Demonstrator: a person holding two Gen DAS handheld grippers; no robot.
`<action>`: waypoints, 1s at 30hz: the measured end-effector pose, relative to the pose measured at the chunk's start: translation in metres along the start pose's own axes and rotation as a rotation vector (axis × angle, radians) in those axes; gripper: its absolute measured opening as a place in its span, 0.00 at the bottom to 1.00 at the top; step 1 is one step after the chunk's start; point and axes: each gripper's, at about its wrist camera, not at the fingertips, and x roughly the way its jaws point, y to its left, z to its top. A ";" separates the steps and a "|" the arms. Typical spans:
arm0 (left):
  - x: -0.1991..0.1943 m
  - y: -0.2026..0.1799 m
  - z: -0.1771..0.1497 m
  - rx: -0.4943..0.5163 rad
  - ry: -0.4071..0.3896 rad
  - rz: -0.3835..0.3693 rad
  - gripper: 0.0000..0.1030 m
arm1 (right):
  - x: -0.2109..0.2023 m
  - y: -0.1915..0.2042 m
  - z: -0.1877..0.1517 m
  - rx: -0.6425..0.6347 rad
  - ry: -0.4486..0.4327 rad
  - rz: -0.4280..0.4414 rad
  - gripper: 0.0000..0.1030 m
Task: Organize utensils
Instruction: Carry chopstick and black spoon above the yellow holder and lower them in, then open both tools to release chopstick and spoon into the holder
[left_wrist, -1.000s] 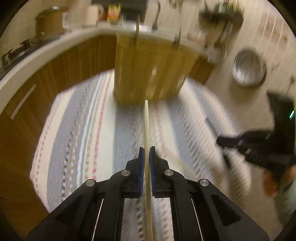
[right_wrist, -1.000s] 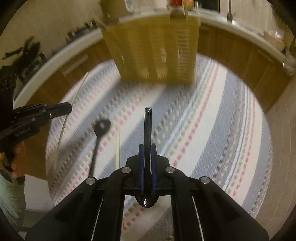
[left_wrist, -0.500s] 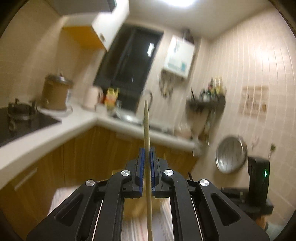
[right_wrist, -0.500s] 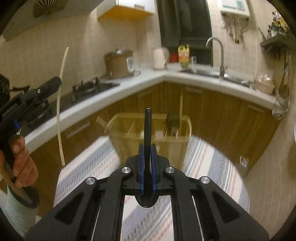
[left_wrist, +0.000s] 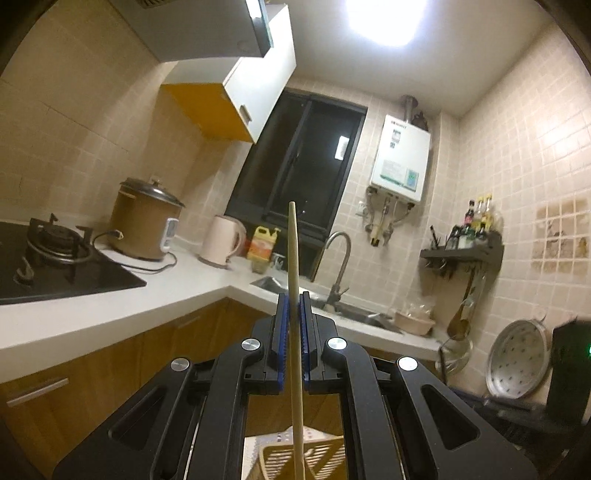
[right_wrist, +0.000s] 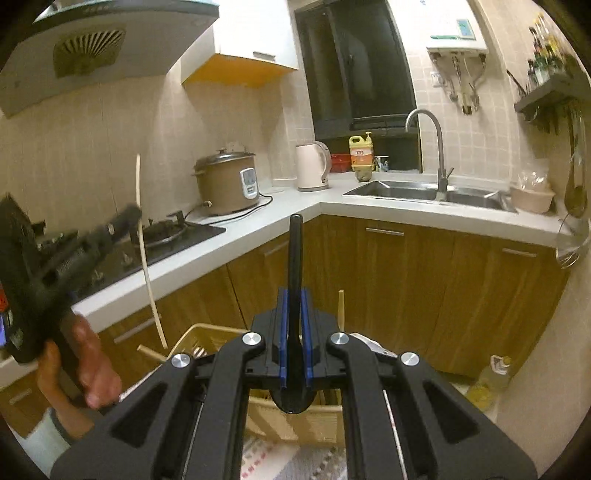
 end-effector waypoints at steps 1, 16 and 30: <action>0.003 0.004 -0.004 0.001 0.001 0.003 0.04 | 0.003 -0.003 -0.001 0.007 0.001 0.005 0.05; 0.036 0.029 -0.040 -0.030 0.067 0.023 0.04 | 0.046 -0.020 -0.032 0.011 0.033 -0.010 0.05; 0.004 0.022 -0.039 0.051 0.110 0.039 0.05 | 0.018 -0.020 -0.037 0.004 0.059 -0.012 0.16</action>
